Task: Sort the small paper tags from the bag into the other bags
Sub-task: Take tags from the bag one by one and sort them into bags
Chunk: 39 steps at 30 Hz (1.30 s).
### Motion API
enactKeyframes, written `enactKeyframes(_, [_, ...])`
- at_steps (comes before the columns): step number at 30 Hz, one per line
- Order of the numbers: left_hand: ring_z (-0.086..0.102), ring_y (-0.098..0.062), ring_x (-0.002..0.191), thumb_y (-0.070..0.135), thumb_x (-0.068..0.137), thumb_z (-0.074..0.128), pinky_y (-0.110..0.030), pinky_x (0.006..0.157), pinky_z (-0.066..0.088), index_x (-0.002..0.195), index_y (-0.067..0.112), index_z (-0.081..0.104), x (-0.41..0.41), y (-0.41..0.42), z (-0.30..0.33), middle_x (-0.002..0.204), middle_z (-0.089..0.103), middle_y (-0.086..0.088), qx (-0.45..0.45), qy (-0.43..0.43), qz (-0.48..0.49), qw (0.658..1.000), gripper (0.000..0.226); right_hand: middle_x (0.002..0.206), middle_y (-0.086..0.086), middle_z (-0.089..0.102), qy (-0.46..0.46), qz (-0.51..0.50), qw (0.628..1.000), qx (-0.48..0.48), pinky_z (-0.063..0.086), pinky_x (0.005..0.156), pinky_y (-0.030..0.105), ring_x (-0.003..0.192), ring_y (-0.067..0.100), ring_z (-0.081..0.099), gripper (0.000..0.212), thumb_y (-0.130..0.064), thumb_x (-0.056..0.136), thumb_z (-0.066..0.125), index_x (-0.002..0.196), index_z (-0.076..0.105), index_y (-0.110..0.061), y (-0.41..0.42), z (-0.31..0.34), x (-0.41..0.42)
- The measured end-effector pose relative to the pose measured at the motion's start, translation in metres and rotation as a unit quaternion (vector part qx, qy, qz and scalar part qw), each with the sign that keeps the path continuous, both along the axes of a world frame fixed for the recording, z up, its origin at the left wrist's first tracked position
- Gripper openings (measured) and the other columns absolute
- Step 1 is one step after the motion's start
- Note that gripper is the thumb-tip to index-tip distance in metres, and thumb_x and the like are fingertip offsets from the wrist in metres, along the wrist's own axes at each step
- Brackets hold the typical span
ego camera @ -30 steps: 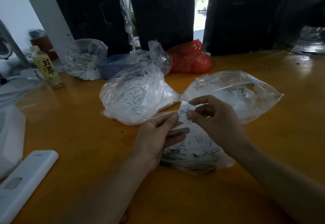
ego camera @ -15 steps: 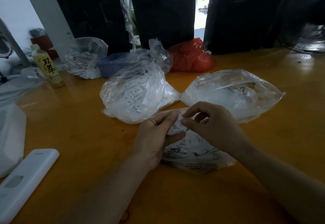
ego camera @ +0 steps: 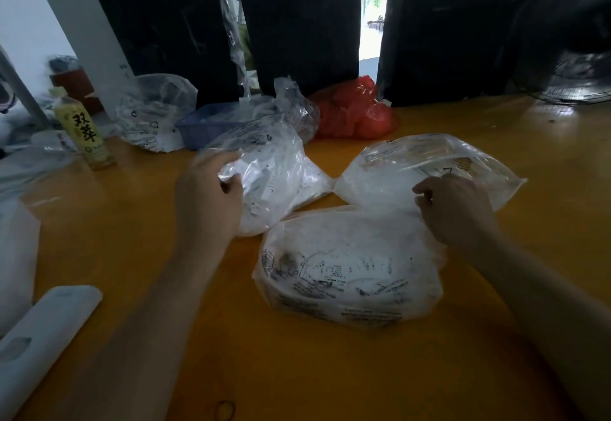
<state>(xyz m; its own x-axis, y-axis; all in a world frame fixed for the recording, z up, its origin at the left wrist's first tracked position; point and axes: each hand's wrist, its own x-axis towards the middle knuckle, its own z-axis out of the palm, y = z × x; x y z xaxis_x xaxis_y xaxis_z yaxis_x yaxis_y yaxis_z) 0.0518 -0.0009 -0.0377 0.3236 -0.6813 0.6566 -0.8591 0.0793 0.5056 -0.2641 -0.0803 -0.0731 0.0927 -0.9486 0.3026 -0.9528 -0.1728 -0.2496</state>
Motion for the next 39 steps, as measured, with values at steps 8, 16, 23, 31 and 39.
enactKeyframes(8, [0.021, -0.023, 0.135, 0.042, 0.104, 0.031, -0.050, 0.111, 0.021, 0.136, 0.039, 0.064, 0.007, -0.018, -0.025, 0.151, 0.040, 0.006, 0.255, -0.165, 0.027, 0.952, 0.046, 0.085, 0.001, 0.065, 0.024, 0.010, 1.000, 0.001, 0.038, 0.068, 0.029, 0.085, 0.020, 0.057, 0.028, -0.011, 0.097, 0.057, 0.074, 0.062, -0.027, -0.003, -0.004, -0.001])
enactKeyframes(16, [0.037, -0.023, 0.144, 0.031, 0.092, 0.028, -0.043, 0.117, 0.020, 0.148, 0.022, 0.056, -0.008, -0.003, -0.024, 0.152, 0.055, -0.002, 0.128, -0.071, -0.029, 0.989, 0.062, 0.079, 0.005, 0.070, -0.098, 0.020, 0.991, -0.091, 0.048, 0.081, 0.035, 0.080, 0.022, 0.060, 0.038, -0.021, 0.105, 0.052, 0.073, 0.069, -0.010, 0.007, 0.006, -0.004])
enactKeyframes(23, [0.061, -0.010, 0.116, 0.037, 0.101, 0.046, -0.039, 0.097, 0.053, 0.127, 0.019, 0.065, -0.054, 0.023, -0.026, 0.122, 0.067, 0.009, -0.033, 0.061, -0.221, 0.973, 0.037, 0.075, -0.012, 0.071, -0.398, 0.201, 0.892, 0.076, 0.044, 0.060, 0.021, 0.061, 0.000, 0.057, 0.009, -0.033, 0.092, 0.070, 0.090, 0.078, -0.029, 0.038, 0.034, 0.008])
enactKeyframes(31, [0.068, 0.004, 0.101, 0.048, 0.094, 0.072, -0.020, 0.085, 0.057, 0.121, 0.041, 0.073, -0.079, 0.030, -0.039, 0.112, 0.073, 0.023, 0.159, 0.223, -0.322, 0.906, 0.028, 0.066, -0.013, 0.069, -0.293, 0.291, 0.895, 0.170, 0.042, 0.051, 0.008, 0.054, -0.004, 0.056, 0.016, -0.034, 0.094, 0.069, 0.079, 0.074, -0.037, 0.062, 0.026, 0.040])
enactKeyframes(39, [0.076, -0.021, 0.102, 0.014, 0.093, 0.074, -0.027, 0.079, 0.061, 0.087, 0.021, 0.079, -0.077, 0.026, -0.036, 0.107, 0.080, -0.008, 0.127, 0.526, -0.324, 0.776, 0.010, 0.079, -0.015, 0.071, -0.246, 0.255, 0.929, 0.108, 0.051, 0.060, 0.014, 0.074, 0.000, 0.066, 0.011, -0.043, 0.094, 0.065, 0.086, 0.070, -0.037, 0.057, 0.011, 0.048])
